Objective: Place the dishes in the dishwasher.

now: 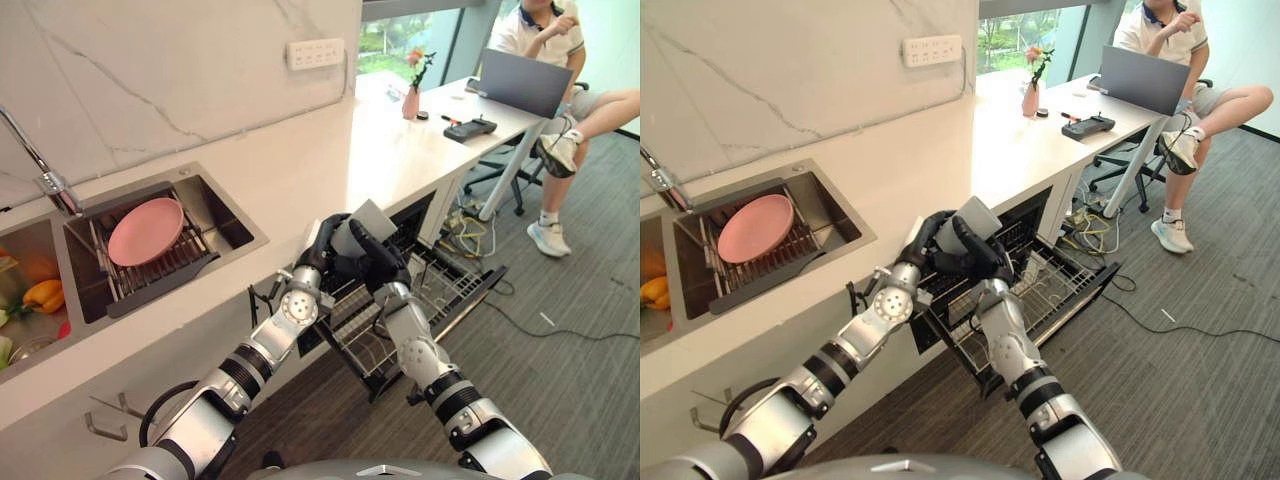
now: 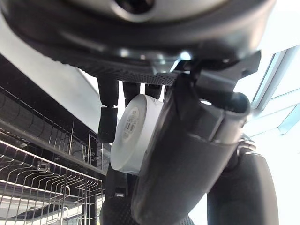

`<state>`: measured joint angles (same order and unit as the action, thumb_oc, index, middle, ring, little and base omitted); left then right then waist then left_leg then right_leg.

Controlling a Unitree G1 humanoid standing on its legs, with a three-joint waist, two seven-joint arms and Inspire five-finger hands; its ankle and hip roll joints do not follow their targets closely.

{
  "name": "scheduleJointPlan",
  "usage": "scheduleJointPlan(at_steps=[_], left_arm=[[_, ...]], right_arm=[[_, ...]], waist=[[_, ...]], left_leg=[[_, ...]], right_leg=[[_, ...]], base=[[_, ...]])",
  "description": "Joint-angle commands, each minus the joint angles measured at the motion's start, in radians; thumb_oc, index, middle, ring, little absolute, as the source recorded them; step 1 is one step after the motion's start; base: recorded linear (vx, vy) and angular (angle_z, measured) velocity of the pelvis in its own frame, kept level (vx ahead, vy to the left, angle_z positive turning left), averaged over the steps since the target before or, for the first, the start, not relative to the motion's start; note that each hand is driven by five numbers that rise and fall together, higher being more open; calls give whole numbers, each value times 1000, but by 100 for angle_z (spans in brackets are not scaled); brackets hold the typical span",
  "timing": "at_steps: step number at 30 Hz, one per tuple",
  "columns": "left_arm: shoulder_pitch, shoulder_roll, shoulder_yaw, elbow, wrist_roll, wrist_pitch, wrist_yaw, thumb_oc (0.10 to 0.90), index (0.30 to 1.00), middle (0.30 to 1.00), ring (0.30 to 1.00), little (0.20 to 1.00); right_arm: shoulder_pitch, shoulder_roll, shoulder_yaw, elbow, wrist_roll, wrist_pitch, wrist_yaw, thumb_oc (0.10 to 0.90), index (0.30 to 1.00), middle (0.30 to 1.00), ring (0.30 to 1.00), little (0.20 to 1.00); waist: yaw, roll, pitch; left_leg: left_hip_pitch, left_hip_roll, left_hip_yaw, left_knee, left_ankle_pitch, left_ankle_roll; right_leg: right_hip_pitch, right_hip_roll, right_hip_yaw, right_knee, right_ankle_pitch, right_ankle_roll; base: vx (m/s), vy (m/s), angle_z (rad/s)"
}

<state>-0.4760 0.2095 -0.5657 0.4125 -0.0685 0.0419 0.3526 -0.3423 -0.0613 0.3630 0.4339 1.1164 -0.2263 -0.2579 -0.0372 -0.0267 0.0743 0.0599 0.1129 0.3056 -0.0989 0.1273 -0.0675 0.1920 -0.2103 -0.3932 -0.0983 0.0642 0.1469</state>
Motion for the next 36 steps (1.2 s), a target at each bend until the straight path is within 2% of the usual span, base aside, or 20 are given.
scheduleJointPlan(at_steps=[1,2,6,7,9,12,15,17,19,21,22,23,25,28,30,34,36], left_arm=[[-30,-49,-92,-98,-40,-140,-102,458,387,387,387,387],[-11,-25,-70,-135,-62,-138,-112,800,900,900,900,900],[22,11,-33,-195,-93,-133,-127,800,900,900,900,900],[22,11,-33,-195,-93,-133,-127,800,900,900,900,900],[7,-5,-40,-227,-72,-119,-120,800,900,900,900,900],[0,-19,-49,-214,-68,-117,-121,800,900,900,900,900],[16,-18,-53,-187,-99,-125,-129,800,900,900,900,900],[29,7,-46,-208,-134,-139,-157,800,900,900,900,900],[57,34,-30,-248,-204,-145,-202,800,900,900,900,900],[128,55,-2,-285,-367,-128,-270,800,900,900,900,900],[131,57,-1,-289,-370,-126,-272,800,900,900,900,900],[217,93,19,-358,-516,-81,-382,800,900,900,900,900],[314,152,49,-425,-601,-38,-464,800,900,900,900,900],[436,221,111,-416,-569,-13,-544,800,900,900,900,900],[459,235,127,-409,-551,-11,-560,800,900,900,900,900],[595,321,231,-330,-332,1,-651,800,900,900,900,900],[650,326,292,-276,-232,2,-664,800,900,900,900,900]], right_arm=[[-317,26,-190,-160,-89,-170,30,400,300,300,300,300],[-307,7,-200,-196,-157,-167,-21,400,300,300,300,300],[-294,-25,-233,-263,-262,-151,-96,400,300,300,300,300],[-294,-25,-233,-263,-262,-151,-96,400,300,300,300,300],[-285,-77,-279,-336,-396,-135,-182,400,300,300,300,300],[-278,-92,-290,-365,-434,-123,-201,400,300,300,300,300],[-229,-155,-370,-460,-590,-124,-273,400,300,300,300,300],[-213,-176,-400,-478,-607,-117,-282,400,300,300,300,300],[-188,-175,-424,-510,-556,-124,-253,400,300,300,300,300],[-152,-210,-431,-542,-543,-110,-205,400,300,300,300,300],[-149,-210,-431,-543,-542,-109,-204,400,300,300,300,300],[-110,-241,-446,-559,-541,-85,-155,400,300,300,300,300],[-63,-262,-469,-558,-525,-71,-114,400,300,300,300,300],[24,-287,-505,-536,-526,-46,-39,400,300,300,300,300],[42,-292,-511,-527,-520,-39,-20,400,300,300,300,300],[167,-300,-461,-437,-370,39,187,400,300,300,300,300],[217,-317,-445,-419,-392,72,245,400,300,300,300,300]], waist=[[53,34,-36],[56,35,-34],[58,36,-36],[58,36,-36],[54,29,-36],[50,28,-35],[35,28,-33],[30,32,-31],[26,36,-32],[22,41,-27],[22,41,-29],[17,48,-23],[15,54,-21],[13,57,-17],[11,57,-17],[21,55,-4],[26,50,-4]], left_leg=[[125,24,13,12,-152,-20],[125,23,12,12,-152,-19],[126,23,10,12,-153,-18],[126,23,10,12,-153,-18],[126,25,5,12,-155,-17],[125,26,4,12,-156,-16],[125,29,3,12,-157,-16],[125,29,4,12,-157,-17],[129,29,9,12,-162,-17],[133,28,12,12,-163,-16],[133,29,12,12,-163,-16],[135,29,16,12,-164,-15],[139,28,22,12,-167,-15],[146,27,27,12,-170,-13],[147,26,28,12,-170,-13],[137,25,27,12,-162,-15],[129,24,24,12,-160,-17]], right_leg=[[-19,-37,-65,23,-33,40],[-18,-38,-66,23,-32,40],[-17,-36,-66,23,-34,39],[-17,-36,-66,23,-34,39],[-16,-33,-68,23,-36,37],[-15,-32,-67,23,-37,37],[-16,-27,-66,23,-43,35],[-18,-26,-63,23,-45,36],[-17,-25,-61,23,-46,36],[-19,-23,-56,23,-47,36],[-19,-23,-55,23,-47,36],[-21,-22,-49,23,-48,36],[-21,-21,-41,22,-48,37],[-19,-19,-32,21,-51,36],[-19,-18,-30,22,-51,36],[-26,-21,-32,26,-47,36],[-28,-24,-38,28,-48,36]], base=[[0,0,0],[0,0,0],[1,1,1],[6,-5,5],[4,-6,3],[5,-10,10],[12,-16,-3],[14,1,-2],[42,9,-6],[24,9,-8],[22,6,-14],[24,10,-14],[26,18,-10],[17,10,-5],[0,0,0],[0,0,0],[0,0,0]])
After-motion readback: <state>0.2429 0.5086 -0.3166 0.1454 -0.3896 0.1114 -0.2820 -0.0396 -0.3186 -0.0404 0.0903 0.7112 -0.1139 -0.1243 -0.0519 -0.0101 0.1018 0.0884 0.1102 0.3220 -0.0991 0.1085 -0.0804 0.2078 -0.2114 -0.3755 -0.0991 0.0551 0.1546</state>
